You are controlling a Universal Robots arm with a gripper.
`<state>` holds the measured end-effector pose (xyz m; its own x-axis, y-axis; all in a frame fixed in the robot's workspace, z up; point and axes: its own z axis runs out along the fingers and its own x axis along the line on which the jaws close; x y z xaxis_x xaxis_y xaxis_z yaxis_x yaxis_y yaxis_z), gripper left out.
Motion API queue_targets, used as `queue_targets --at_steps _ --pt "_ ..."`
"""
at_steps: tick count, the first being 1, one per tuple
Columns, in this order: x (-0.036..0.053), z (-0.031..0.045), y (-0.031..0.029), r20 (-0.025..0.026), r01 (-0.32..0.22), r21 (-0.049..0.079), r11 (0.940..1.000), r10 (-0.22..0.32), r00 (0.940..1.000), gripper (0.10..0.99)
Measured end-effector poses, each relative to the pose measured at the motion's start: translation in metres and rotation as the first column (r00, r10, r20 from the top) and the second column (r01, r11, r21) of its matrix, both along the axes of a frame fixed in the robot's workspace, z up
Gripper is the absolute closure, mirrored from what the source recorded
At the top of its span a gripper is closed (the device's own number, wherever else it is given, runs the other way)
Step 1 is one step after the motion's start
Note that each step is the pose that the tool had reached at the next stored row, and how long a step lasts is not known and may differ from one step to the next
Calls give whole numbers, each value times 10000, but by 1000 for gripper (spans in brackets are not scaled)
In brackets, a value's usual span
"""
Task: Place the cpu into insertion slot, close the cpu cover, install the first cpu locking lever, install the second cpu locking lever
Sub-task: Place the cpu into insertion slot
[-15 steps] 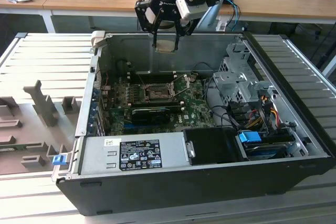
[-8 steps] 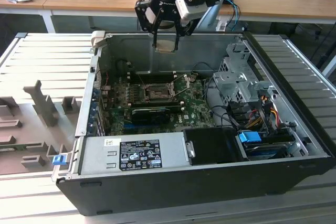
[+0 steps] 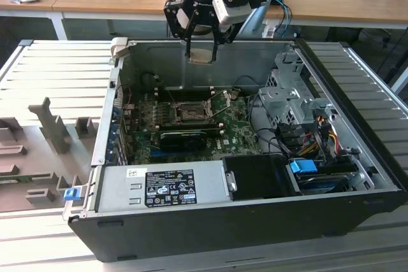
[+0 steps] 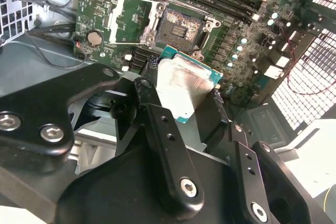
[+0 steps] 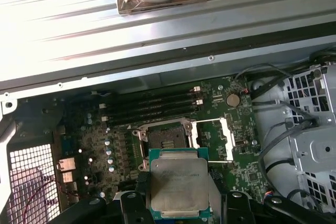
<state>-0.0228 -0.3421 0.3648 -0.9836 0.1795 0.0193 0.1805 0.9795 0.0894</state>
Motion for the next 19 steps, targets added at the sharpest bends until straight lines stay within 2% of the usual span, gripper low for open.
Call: queue_targets --at_steps 19 --pt "0 0 0 0 308 0 9995 -308 9995 557"
